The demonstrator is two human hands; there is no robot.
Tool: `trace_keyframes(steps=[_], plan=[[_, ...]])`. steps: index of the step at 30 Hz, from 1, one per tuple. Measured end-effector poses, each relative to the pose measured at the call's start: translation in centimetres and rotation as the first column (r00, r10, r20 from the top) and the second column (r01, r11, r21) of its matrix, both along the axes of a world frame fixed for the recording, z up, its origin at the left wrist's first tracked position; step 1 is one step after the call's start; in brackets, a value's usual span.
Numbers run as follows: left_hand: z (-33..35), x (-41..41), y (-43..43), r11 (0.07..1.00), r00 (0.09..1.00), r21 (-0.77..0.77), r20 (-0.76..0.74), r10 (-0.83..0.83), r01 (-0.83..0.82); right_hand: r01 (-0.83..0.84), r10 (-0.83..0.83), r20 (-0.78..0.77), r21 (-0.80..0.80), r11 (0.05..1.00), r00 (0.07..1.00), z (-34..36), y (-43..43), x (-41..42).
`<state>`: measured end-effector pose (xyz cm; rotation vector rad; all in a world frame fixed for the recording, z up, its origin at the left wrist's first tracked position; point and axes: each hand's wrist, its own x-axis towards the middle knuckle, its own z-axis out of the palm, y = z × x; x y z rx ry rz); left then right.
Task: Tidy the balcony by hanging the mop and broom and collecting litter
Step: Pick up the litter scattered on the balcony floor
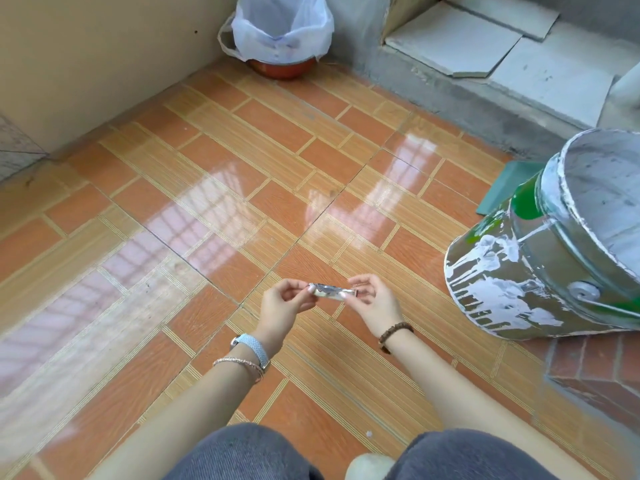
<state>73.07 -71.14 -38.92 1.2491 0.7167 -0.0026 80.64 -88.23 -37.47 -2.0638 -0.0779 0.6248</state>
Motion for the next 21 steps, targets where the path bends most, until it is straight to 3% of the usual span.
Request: trace_keyframes(steps=[10,16,21], plan=[[4.0,-2.9,8.3,0.947,0.948,-0.032,-0.020,0.319,-0.319,-0.002,0.038,-0.177,0.199,0.980,0.983,4.3,10.7,1.0],[15.7,-7.5,11.5,0.863,0.865,-0.070,-0.082,0.495,-0.500,-0.160,0.205,-0.214,0.210,0.965,0.955,16.0,16.0,-1.2],[28.0,-10.6,12.0,0.797,0.797,-0.069,-0.137,0.588,-0.600,-0.205,0.250,-0.237,0.196,0.959,0.939,28.0,18.1,-3.6]])
